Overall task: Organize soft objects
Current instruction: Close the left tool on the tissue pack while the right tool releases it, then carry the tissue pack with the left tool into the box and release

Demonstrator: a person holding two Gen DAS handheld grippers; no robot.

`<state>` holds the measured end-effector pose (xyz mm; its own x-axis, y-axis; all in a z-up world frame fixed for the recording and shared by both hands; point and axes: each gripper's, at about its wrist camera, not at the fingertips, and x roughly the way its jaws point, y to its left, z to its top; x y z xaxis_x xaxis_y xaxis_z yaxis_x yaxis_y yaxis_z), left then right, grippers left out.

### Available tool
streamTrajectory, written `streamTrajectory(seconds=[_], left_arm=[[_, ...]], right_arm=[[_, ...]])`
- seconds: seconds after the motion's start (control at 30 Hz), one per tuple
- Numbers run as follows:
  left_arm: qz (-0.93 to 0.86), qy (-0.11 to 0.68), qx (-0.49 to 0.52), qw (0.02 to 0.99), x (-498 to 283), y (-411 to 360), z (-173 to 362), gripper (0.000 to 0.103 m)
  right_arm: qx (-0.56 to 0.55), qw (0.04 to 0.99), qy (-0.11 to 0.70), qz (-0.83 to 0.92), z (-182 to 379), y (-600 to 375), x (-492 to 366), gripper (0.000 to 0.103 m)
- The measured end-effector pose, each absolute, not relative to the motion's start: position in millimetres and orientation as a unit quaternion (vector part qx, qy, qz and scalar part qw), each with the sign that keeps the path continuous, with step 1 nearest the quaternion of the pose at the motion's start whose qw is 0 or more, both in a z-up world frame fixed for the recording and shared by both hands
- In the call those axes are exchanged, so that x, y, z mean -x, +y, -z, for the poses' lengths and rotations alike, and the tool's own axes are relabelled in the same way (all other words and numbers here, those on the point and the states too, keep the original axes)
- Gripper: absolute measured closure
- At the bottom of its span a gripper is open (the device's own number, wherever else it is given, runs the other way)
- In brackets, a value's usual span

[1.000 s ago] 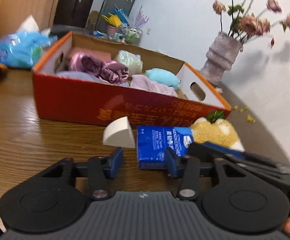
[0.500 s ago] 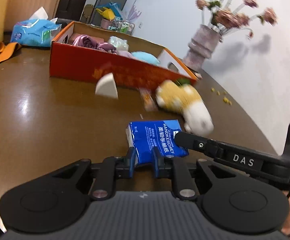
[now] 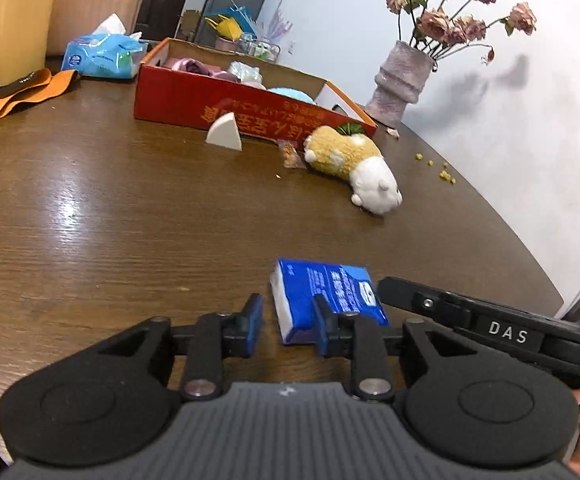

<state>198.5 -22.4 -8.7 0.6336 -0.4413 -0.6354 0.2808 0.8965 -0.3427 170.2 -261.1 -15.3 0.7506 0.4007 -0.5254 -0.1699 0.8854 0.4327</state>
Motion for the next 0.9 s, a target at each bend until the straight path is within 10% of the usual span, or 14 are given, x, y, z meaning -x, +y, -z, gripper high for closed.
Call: streamTrajectory(seconds=[0.9], left_arm=[[0.229, 0.393, 0.167, 0.875, -226, -23, 30, 0.083]], right_arm=[[-0.192, 0.909, 0.331, -0.168, 31, -254, -191, 0.083]])
